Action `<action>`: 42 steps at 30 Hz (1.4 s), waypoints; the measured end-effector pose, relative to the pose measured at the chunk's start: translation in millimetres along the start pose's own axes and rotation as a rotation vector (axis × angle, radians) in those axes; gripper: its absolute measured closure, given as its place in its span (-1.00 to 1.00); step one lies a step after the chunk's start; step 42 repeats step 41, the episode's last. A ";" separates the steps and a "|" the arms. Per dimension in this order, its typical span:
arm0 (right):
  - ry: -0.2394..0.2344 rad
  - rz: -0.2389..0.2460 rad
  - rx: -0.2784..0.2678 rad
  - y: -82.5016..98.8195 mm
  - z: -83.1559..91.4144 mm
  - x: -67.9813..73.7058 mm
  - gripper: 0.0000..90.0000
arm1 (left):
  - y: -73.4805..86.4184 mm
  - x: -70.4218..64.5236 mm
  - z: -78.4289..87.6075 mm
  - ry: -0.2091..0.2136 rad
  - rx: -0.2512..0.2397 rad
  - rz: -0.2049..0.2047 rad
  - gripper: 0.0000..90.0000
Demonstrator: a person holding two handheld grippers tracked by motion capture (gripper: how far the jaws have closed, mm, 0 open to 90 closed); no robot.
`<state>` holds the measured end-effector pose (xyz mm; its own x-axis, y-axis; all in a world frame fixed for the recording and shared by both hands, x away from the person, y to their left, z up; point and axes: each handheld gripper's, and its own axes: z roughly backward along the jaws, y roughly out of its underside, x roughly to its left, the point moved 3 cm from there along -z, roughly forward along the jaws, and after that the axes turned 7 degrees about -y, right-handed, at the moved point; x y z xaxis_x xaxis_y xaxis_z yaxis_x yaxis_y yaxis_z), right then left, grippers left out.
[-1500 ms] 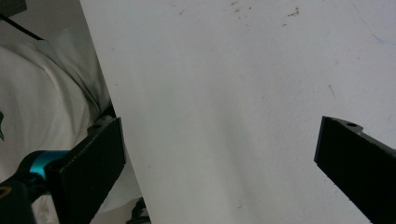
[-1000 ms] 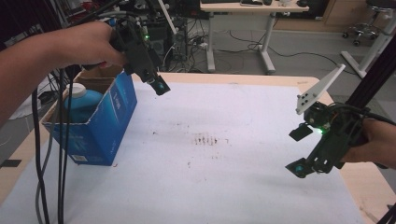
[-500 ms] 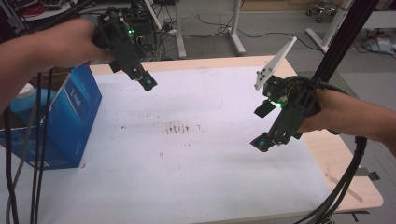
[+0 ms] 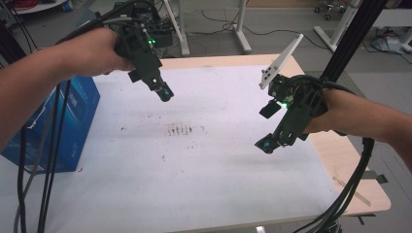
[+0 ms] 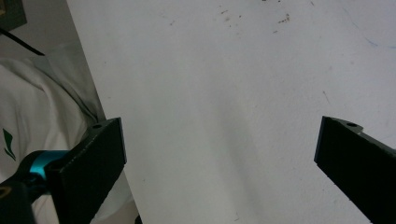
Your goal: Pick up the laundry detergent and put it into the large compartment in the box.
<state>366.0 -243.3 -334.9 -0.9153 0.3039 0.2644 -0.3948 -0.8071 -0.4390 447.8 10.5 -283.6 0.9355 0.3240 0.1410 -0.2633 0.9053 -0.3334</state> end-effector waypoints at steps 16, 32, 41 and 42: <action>-0.010 0.001 0.010 -1.9 -4.0 -7.9 -0.97 | -5.9 -1.0 -21.2 0.048 0.020 -0.018 -0.96; -0.007 0.011 0.013 -2.2 -3.7 -3.7 -0.97 | -4.1 -4.4 -22.7 0.072 0.040 -0.022 -0.96; -0.006 0.015 0.012 -2.6 -4.0 -3.0 -0.97 | -2.1 -3.2 -21.8 0.071 0.035 -0.019 -0.96; -0.006 0.015 0.012 -2.6 -4.0 -3.0 -0.97 | -2.1 -3.2 -21.8 0.071 0.035 -0.019 -0.96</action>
